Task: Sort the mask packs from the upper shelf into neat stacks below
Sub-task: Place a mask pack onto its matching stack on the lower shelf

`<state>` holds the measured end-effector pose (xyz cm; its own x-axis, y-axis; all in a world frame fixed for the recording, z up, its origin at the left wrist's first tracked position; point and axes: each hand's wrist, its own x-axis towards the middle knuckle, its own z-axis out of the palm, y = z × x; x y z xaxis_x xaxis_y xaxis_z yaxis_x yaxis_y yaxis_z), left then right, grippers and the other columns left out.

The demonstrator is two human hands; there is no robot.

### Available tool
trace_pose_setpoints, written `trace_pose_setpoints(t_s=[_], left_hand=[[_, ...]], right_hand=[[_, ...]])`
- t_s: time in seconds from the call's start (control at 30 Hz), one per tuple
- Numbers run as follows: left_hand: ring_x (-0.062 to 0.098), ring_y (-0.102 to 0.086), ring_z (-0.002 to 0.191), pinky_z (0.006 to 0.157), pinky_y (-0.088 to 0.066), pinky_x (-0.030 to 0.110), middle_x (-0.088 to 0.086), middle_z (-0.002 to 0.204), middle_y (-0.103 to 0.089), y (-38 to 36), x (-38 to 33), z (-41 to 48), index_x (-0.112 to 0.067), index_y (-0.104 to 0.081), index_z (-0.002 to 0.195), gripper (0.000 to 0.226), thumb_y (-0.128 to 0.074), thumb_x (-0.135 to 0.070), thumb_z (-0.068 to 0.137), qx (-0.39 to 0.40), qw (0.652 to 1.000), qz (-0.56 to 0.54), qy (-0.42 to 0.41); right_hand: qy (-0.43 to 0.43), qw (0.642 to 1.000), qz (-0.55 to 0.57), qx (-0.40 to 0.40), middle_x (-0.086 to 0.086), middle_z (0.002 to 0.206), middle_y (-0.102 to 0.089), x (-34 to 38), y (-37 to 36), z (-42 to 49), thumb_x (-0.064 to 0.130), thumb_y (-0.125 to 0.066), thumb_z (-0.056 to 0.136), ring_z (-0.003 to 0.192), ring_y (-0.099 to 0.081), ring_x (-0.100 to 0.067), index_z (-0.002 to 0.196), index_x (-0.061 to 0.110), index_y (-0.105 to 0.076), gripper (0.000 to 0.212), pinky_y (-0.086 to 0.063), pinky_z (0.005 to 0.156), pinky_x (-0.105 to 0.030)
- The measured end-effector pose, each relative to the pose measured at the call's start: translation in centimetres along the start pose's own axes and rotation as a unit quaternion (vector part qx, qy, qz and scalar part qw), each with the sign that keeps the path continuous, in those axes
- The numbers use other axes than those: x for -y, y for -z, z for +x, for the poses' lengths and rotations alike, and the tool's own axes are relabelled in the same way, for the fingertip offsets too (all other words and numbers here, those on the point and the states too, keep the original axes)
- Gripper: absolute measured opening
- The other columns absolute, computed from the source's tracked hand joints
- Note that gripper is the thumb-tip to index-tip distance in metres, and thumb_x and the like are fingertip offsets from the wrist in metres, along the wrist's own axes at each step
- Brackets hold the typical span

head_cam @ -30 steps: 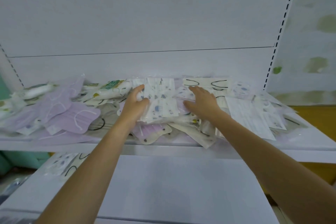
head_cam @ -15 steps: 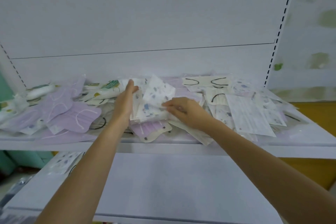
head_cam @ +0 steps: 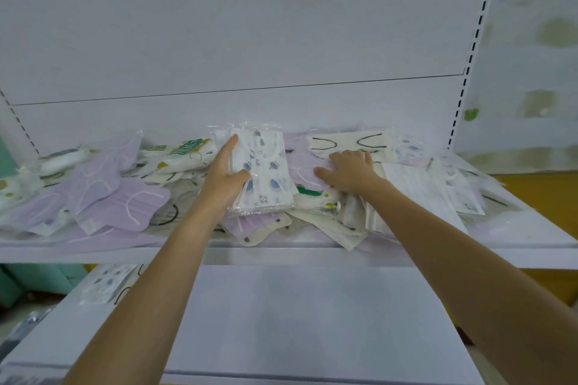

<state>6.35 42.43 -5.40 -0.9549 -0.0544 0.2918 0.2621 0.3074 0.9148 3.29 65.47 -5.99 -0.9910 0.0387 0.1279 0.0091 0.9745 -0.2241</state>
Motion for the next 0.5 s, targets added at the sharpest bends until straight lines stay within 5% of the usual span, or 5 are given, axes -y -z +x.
trace_pose_setpoints(t_s=[0.2,0.5], left_hand=[[0.017,-0.043,0.128,0.108,-0.038,0.039,0.001,0.140,-0.043,-0.2,0.1,0.3,-0.028,-0.054,0.127,0.052,-0.051,0.003,0.086,0.010,0.999,0.003,0.037],[0.017,-0.042,0.130,0.109,-0.037,0.040,0.000,0.142,-0.043,-0.6,-0.5,-0.2,-0.028,-0.053,0.129,0.052,-0.050,0.002,0.087,0.026,0.999,0.002,0.043]], right_hand=[[-0.053,0.990,0.125,-0.040,-0.008,0.133,-0.049,0.4,0.1,0.7,0.038,-0.056,0.082,0.126,-0.040,-0.030,0.133,0.023,-0.047,0.054,-0.027,0.106,-0.039],[-0.048,0.984,0.152,-0.072,0.002,0.111,-0.065,1.6,0.0,1.1,0.015,-0.046,0.085,0.111,-0.055,-0.021,0.113,0.024,-0.061,0.033,-0.001,0.116,-0.047]])
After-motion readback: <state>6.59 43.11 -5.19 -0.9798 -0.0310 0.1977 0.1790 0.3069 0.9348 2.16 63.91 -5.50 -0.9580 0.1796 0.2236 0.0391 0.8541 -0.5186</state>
